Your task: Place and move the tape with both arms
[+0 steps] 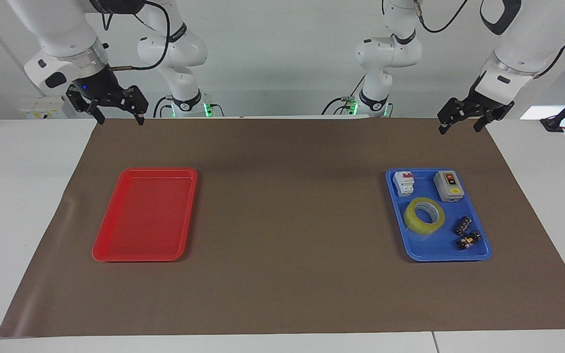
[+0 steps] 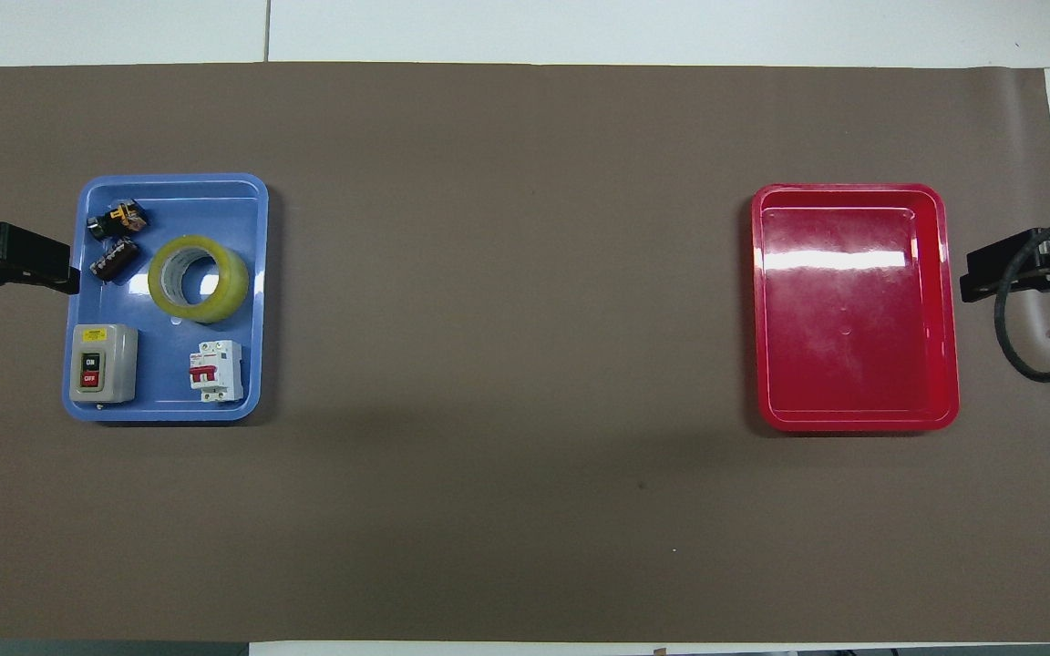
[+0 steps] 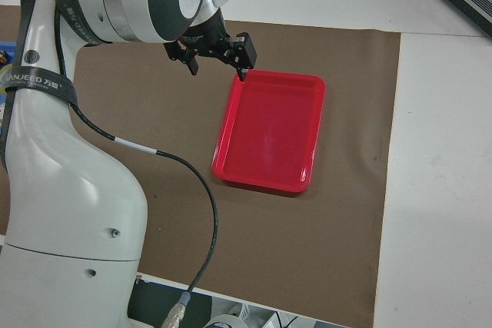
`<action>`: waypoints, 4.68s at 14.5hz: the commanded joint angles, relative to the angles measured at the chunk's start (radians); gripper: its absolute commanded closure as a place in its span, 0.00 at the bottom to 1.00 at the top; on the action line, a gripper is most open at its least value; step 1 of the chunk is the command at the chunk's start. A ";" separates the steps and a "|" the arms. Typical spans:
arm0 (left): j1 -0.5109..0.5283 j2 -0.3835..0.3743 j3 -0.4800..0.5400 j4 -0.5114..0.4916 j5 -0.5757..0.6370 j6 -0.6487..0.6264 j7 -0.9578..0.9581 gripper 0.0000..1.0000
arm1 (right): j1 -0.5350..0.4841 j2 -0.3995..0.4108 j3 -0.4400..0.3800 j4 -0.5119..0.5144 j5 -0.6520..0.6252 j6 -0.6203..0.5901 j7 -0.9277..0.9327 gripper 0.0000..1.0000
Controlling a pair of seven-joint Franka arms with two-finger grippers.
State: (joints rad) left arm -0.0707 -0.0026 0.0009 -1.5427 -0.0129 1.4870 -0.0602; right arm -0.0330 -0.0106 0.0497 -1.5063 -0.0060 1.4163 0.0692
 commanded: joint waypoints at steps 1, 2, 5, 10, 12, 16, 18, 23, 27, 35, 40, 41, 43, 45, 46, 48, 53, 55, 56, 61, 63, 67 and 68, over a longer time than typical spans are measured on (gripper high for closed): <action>0.006 -0.028 -0.007 -0.037 0.021 0.022 0.010 0.00 | -0.008 0.003 0.007 0.009 0.004 -0.011 0.003 0.00; 0.006 -0.031 -0.007 -0.040 0.021 0.025 0.005 0.00 | -0.008 0.003 0.009 0.009 0.004 -0.011 0.000 0.00; 0.011 -0.034 -0.007 -0.047 0.021 0.058 0.011 0.00 | -0.008 0.003 0.007 0.009 0.004 -0.011 0.000 0.00; 0.011 -0.033 -0.007 -0.047 0.021 0.058 0.013 0.00 | -0.008 0.003 0.009 0.009 0.004 -0.011 0.001 0.00; 0.012 -0.024 -0.004 -0.033 0.013 0.058 0.013 0.00 | -0.008 0.003 0.007 0.009 0.004 -0.011 0.001 0.00; 0.012 0.018 -0.002 -0.027 0.019 0.113 0.014 0.00 | -0.008 0.003 0.009 0.009 0.004 -0.011 0.001 0.00; 0.014 0.047 -0.002 -0.033 0.019 0.168 0.016 0.00 | -0.008 0.003 0.007 0.009 0.004 -0.011 0.001 0.00; 0.038 0.122 -0.002 -0.155 0.019 0.359 0.042 0.00 | -0.008 0.003 0.009 0.009 0.004 -0.011 0.001 0.00; 0.058 0.165 -0.002 -0.332 0.019 0.590 0.043 0.00 | -0.008 0.003 0.009 0.009 0.004 -0.011 0.001 0.00; 0.097 0.265 -0.002 -0.494 0.019 0.889 0.054 0.00 | -0.008 0.003 0.009 0.009 0.004 -0.011 0.001 0.00; 0.100 0.268 -0.002 -0.494 0.016 0.898 0.053 1.00 | -0.008 0.003 0.009 0.008 0.004 -0.011 0.001 0.00; 0.101 0.260 -0.002 -0.493 0.016 0.883 0.053 1.00 | -0.008 0.003 0.009 0.008 0.004 -0.011 0.001 0.00; 0.100 0.237 -0.002 -0.479 0.016 0.840 0.049 1.00 | -0.008 0.003 0.009 0.008 0.004 -0.011 0.001 0.00; 0.098 0.201 -0.002 -0.449 0.016 0.759 0.046 1.00 | -0.008 0.003 0.007 0.008 0.004 -0.011 0.001 0.00; 0.092 0.187 -0.002 -0.421 0.016 0.713 0.042 1.00 | -0.008 0.003 0.009 0.008 0.004 -0.011 0.001 0.00; 0.071 0.173 -0.012 -0.380 0.016 0.659 0.016 1.00 | -0.008 0.001 0.007 0.008 0.004 -0.011 0.001 0.00; -0.194 0.194 -0.009 -0.386 0.021 0.745 -0.356 1.00 | -0.008 0.001 0.009 0.008 0.004 -0.011 0.001 0.00; -0.309 0.227 -0.009 -0.376 0.022 0.786 -0.493 1.00 | -0.008 0.001 0.007 0.008 0.004 -0.011 0.001 0.00; -0.358 0.239 -0.007 -0.367 0.022 0.788 -0.550 1.00 | -0.008 0.001 0.009 0.008 0.004 -0.011 0.001 0.00; -0.552 0.380 -0.005 -0.189 0.105 0.728 -0.806 1.00 | -0.008 0.001 0.009 0.006 0.006 -0.010 0.001 0.00; -0.610 0.403 -0.007 -0.178 0.117 0.728 -0.833 1.00 | -0.008 0.001 0.009 0.006 0.006 -0.010 0.001 0.00; -0.652 0.440 -0.009 -0.181 0.120 0.743 -0.839 1.00 | -0.008 0.001 0.009 0.006 0.006 -0.010 0.001 0.00; -0.650 0.440 -0.010 -0.188 0.122 0.756 -0.837 1.00 | -0.008 0.001 0.009 0.006 0.006 -0.010 0.001 0.00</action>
State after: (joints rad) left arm -0.7085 0.4228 -0.0245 -1.7537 0.0757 2.2470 -0.8802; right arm -0.0330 -0.0105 0.0497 -1.5063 -0.0060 1.4163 0.0692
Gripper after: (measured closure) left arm 0.789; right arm 0.000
